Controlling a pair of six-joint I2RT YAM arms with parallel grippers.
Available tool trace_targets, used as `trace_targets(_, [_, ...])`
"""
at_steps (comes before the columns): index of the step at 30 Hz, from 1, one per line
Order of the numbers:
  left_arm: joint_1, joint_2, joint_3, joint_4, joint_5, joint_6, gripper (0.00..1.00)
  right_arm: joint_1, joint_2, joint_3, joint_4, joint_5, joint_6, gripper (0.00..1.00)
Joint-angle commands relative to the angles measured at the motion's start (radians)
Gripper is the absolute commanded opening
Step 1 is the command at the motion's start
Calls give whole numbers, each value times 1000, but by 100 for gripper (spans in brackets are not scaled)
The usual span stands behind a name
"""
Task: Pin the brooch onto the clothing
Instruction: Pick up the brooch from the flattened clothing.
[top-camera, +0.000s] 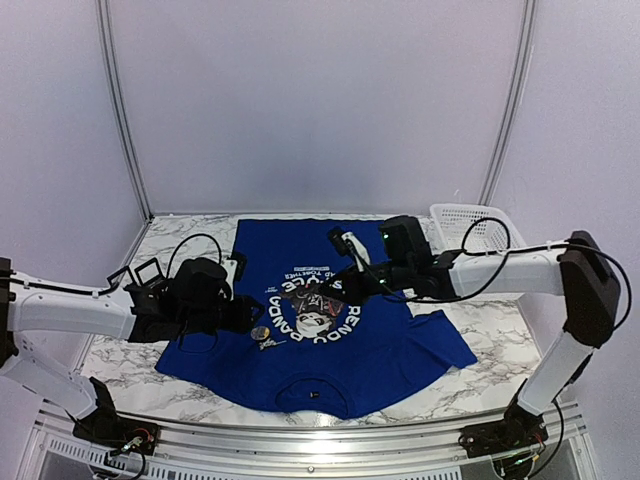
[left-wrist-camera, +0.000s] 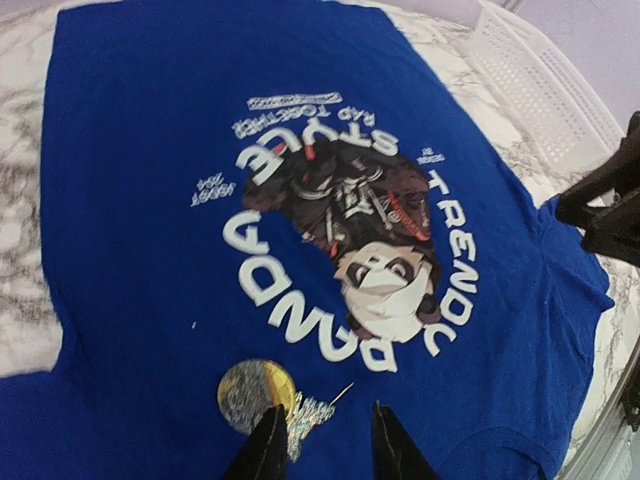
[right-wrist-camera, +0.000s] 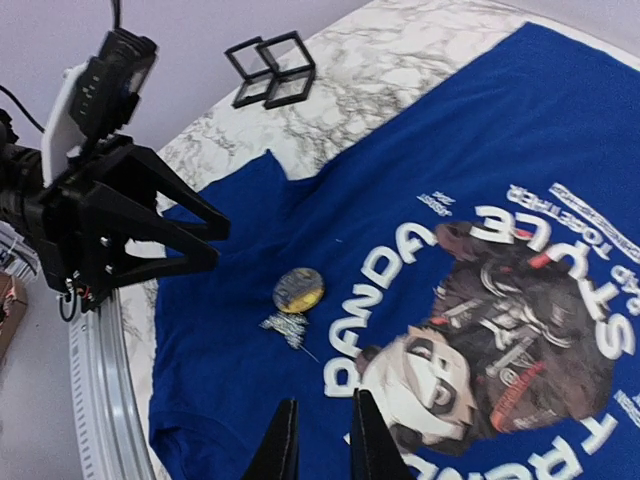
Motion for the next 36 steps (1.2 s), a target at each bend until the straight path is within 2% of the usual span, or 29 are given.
trace_targets(1, [-35, -67, -104, -106, -63, -204, 29, 72, 135, 142, -4, -121, 20, 15])
trace_targets(6, [-42, -66, -126, -94, -88, -201, 27, 116, 320, 282, -15, -175, -2, 20])
trace_targets(12, [-48, -47, -162, -63, -68, -188, 25, 178, 506, 458, -200, -115, -132, 25])
trace_targets(20, [-54, -7, -216, 41, -29, -154, 24, 210, 521, 429, -178, -1, -190, 32])
trace_targets(28, [-54, 15, -203, 40, -38, -137, 24, 285, 503, 388, -136, 234, -316, 38])
trace_targets(36, [-54, -12, -213, 41, -46, -137, 24, 306, 497, 356, -142, 347, -380, 49])
